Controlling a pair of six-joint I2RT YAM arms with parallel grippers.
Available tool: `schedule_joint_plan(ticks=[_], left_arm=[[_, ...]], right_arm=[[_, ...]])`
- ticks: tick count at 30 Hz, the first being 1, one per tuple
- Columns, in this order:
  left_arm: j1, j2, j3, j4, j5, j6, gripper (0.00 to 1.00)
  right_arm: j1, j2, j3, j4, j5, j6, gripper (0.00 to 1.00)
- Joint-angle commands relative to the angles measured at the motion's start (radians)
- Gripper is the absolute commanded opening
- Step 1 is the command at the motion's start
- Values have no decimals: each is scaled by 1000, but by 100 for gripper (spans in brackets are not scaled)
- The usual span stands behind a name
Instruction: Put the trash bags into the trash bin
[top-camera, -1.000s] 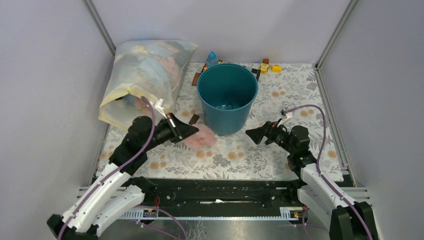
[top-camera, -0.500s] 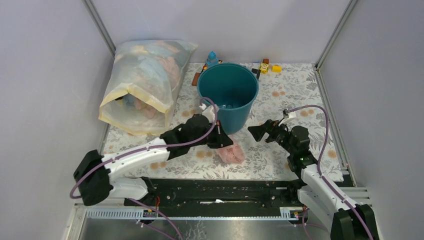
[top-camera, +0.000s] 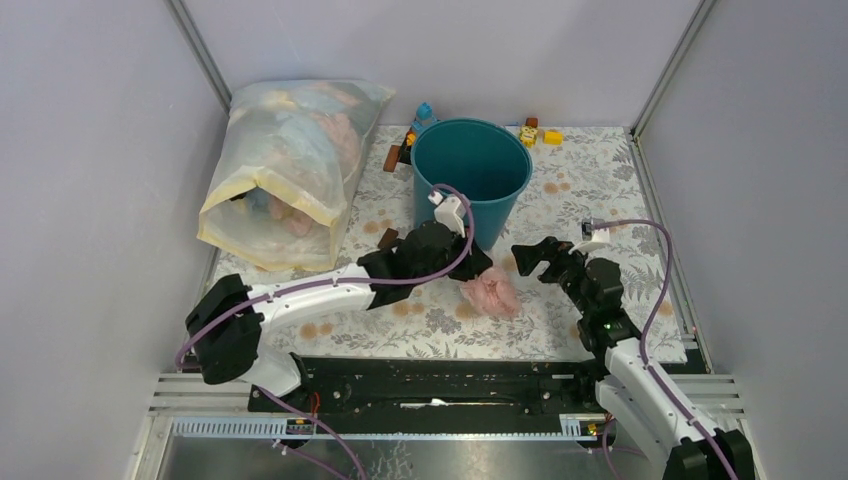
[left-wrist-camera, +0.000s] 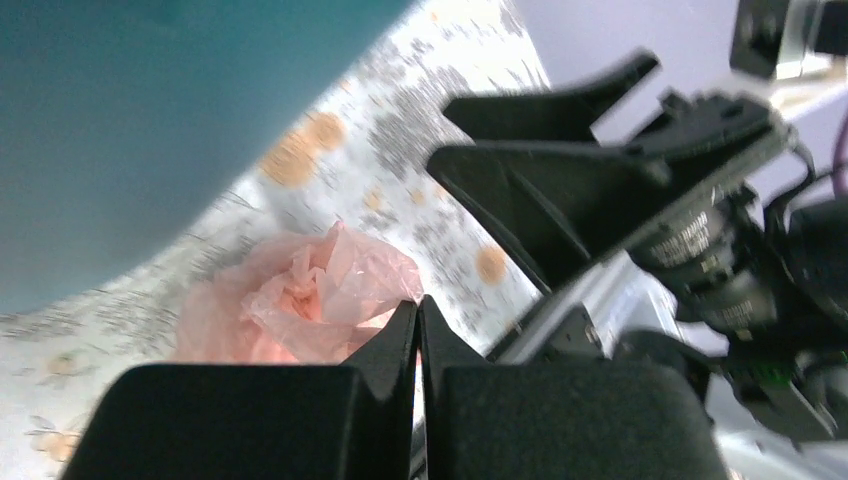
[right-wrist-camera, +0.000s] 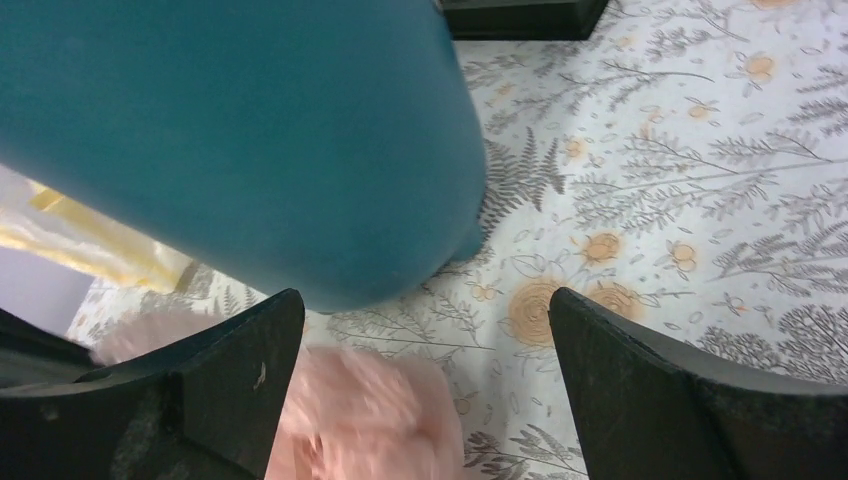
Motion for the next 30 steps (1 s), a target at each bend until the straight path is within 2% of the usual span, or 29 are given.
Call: schedule_joint_plan(ticks=[1,6,11,13,14,16,18,21,27,30], left_arm=[[58,-61,-9,68,-242,7,0],[203,-137,-112,64,-228,-31,0],[248,-224,-179,28,-244,-6,0],[250,-262,-203,17,-275,2,0],[253,-280,-210,10,-281,8,0],[258,-311,-224,-12,-293,16,0],[260,-331,-232,-32,-292,23,0],[259,-360,-243,-53,-248,34,0],[260,-434,-314,13,-29,67,1],[259,-456,-325,-6,-12,82,1]], right_arm=[[7,52,9,8,102,-5,100],[7,130,29,32,67,3,100],[7,254,52,107,39,31,99],[7,332,89,116,36,68,93],[7,372,123,93,47,96,84],[7,445,196,33,62,154,80],[7,512,240,64,22,212,75],[13,620,279,172,2,301,67],[69,894,467,286,-20,383,68],[137,987,581,276,-19,371,68]])
